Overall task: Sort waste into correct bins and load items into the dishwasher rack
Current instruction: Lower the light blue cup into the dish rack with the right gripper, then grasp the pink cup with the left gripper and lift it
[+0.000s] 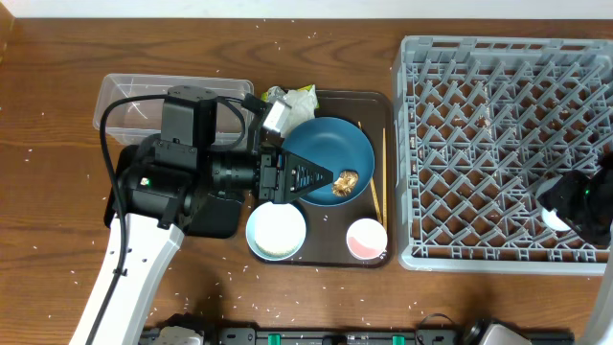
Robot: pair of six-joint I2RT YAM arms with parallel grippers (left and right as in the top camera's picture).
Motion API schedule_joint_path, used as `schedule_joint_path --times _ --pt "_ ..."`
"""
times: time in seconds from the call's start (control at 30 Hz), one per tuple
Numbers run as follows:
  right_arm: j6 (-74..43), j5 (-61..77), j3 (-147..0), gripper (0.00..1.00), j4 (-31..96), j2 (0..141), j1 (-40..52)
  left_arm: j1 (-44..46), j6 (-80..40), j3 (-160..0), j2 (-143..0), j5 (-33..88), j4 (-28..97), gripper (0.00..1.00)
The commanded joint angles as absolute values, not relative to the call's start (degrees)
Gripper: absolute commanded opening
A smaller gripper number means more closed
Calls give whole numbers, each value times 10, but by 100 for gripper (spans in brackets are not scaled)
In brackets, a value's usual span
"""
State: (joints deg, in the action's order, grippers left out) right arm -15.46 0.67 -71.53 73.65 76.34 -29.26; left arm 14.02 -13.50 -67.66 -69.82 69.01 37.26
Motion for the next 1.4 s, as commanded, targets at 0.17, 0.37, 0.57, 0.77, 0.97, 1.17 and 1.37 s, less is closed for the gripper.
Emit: schedule_joint_path --times 0.17,0.37,0.57,0.77,0.97,1.17,1.37 --pt "-163 3 -723 41 710 840 -302 138 -130 -685 -693 694 381 76" --pt "-177 -21 -723 46 725 858 -302 138 -130 -685 -693 694 387 76" --pt "-193 -42 -723 77 723 858 -303 138 -130 -685 -693 694 388 76" --pt "-165 50 -754 76 728 849 -302 149 -123 -685 -693 693 389 76" --pt "-91 210 -781 76 728 783 -289 189 -86 -685 -693 599 426 76" --pt "-69 272 -782 77 729 691 -258 295 -80 -685 -697 283 486 75" --pt "-92 230 -782 78 722 650 -243 417 -80 -685 -751 115 488 70"
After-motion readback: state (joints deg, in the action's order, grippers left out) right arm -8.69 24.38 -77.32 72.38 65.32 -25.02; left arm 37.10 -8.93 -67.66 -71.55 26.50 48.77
